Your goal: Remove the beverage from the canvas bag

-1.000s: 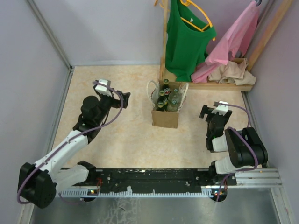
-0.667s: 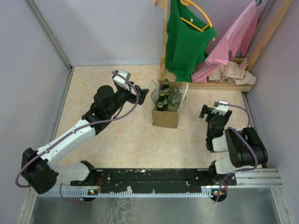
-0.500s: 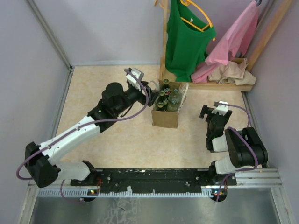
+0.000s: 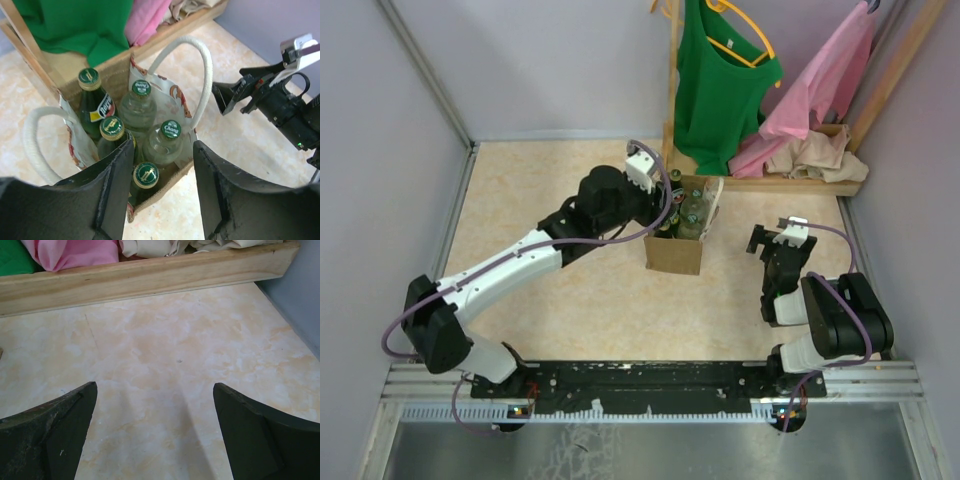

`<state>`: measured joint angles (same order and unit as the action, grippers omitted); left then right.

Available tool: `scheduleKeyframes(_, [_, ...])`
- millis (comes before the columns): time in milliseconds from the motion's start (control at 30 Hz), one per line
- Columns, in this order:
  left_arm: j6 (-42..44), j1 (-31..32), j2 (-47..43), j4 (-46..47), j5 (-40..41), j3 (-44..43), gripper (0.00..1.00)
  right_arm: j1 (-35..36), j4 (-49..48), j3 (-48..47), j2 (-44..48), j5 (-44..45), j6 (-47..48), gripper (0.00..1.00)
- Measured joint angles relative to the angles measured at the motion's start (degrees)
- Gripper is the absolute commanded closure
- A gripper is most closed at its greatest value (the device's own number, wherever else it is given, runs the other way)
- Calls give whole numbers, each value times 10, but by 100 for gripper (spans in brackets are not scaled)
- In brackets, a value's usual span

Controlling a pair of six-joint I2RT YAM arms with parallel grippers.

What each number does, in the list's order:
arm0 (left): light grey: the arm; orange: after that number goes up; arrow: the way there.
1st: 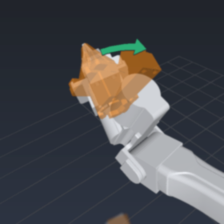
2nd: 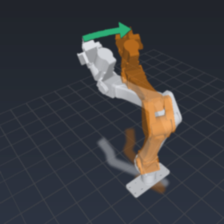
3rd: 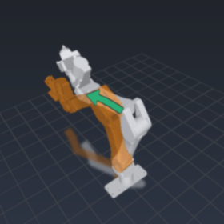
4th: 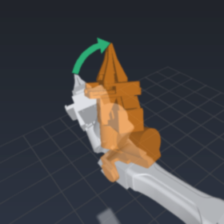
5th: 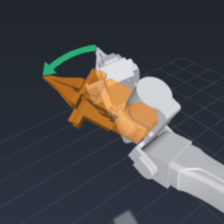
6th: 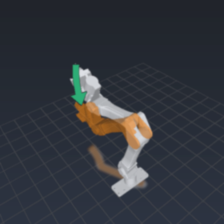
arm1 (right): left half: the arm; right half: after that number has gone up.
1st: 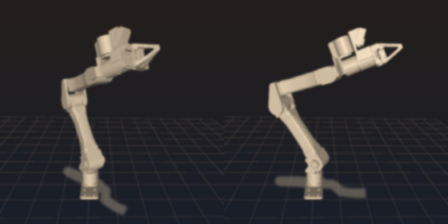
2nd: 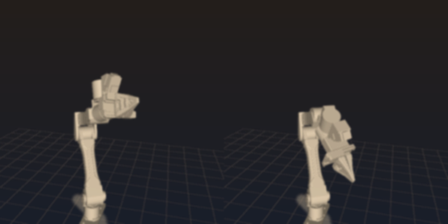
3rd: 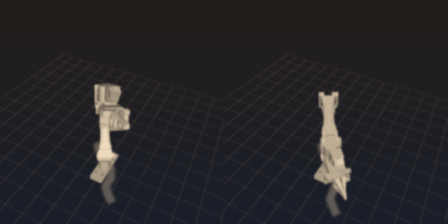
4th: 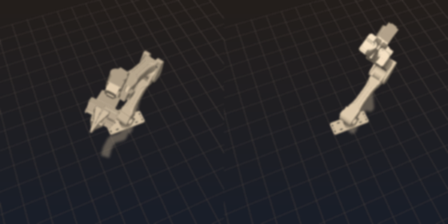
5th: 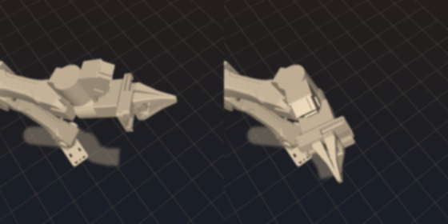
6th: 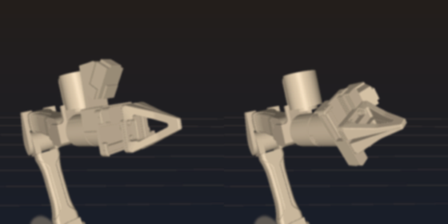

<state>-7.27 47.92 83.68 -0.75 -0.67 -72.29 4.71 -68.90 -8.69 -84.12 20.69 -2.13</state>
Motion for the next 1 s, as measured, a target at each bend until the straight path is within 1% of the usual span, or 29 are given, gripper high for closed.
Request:
scheduleKeyframes(67, [-7,2,7,-7,0,2,34,0,0,0,0,0,0,1])
scheduleKeyframes(200, [-19,4,19,-10,0,5,32,0,0,0,0,0,0,1])
scheduleKeyframes(367, [-25,7,33,-17,12,5,31,0,0,0,0,0,0,1])
scheduleKeyframes(567, [-33,13,51,-24,52,9,32,0,0,0,0,0,0,1])
scheduleKeyframes(733, [-33,13,59,-23,89,27,32,0,0,0,0,0,0,1])
scheduleKeyframes(1000, [-31,19,64,5,113,73,34,0,0,0,0,0,0,1])
